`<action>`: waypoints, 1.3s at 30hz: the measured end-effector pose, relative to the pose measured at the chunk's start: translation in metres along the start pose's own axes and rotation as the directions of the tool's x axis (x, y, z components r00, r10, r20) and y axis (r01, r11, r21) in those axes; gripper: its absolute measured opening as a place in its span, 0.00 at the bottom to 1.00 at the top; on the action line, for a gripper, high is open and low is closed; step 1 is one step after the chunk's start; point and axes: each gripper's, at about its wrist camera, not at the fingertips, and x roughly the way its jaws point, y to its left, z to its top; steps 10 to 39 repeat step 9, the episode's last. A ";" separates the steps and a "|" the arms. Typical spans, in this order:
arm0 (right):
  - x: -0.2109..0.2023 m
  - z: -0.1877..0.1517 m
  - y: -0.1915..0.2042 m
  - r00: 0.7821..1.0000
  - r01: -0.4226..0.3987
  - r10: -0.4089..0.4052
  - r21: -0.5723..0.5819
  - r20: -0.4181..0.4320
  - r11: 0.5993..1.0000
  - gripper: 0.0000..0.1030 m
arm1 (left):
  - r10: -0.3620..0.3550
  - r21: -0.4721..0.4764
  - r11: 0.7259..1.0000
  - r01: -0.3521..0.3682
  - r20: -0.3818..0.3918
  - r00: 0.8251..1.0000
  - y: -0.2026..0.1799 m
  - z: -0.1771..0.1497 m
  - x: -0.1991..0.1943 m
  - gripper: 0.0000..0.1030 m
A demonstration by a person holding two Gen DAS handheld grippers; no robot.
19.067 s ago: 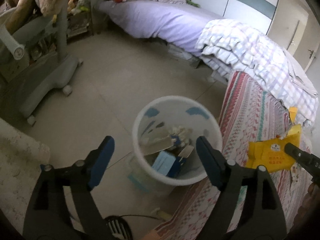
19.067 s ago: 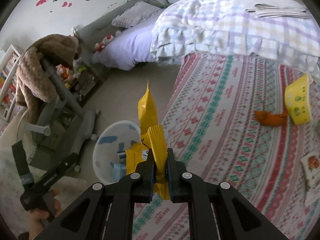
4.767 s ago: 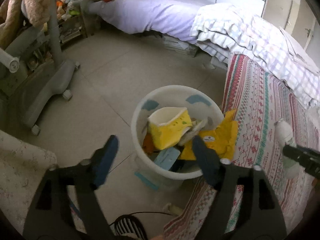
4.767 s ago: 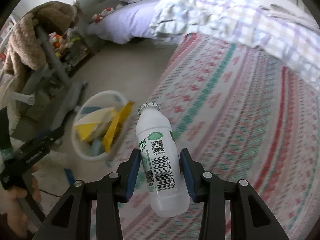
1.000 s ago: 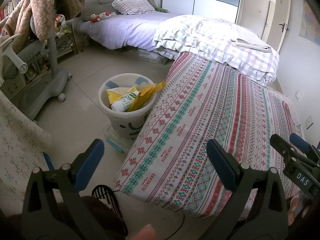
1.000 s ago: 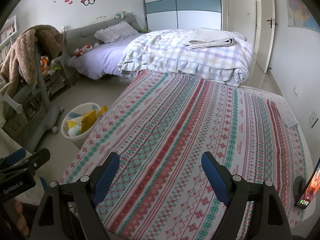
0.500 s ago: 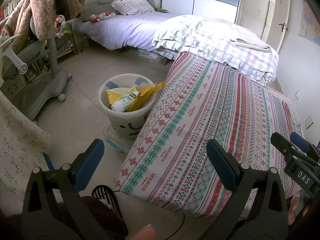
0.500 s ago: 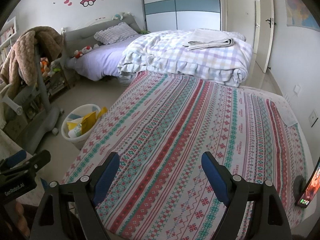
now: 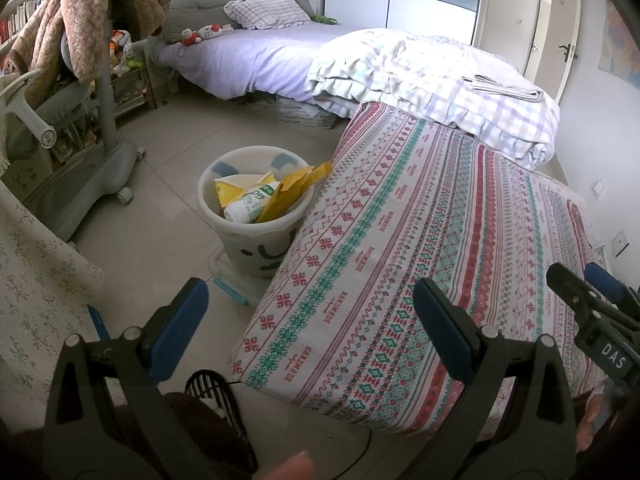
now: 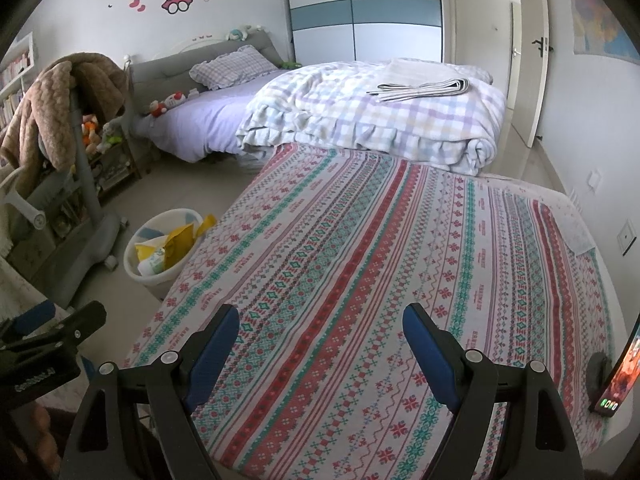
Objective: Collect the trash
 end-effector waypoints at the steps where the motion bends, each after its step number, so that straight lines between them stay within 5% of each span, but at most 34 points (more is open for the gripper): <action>1: 0.000 0.000 0.000 1.000 0.000 0.000 0.000 0.000 1.000 0.83 | -0.002 -0.001 1.000 0.002 -0.001 1.000 0.000 0.000 0.000 0.99; 39: 0.000 0.000 0.000 1.000 -0.002 0.002 0.002 -0.003 1.000 0.83 | -0.021 0.018 1.000 0.021 -0.029 0.999 -0.006 0.000 0.008 0.98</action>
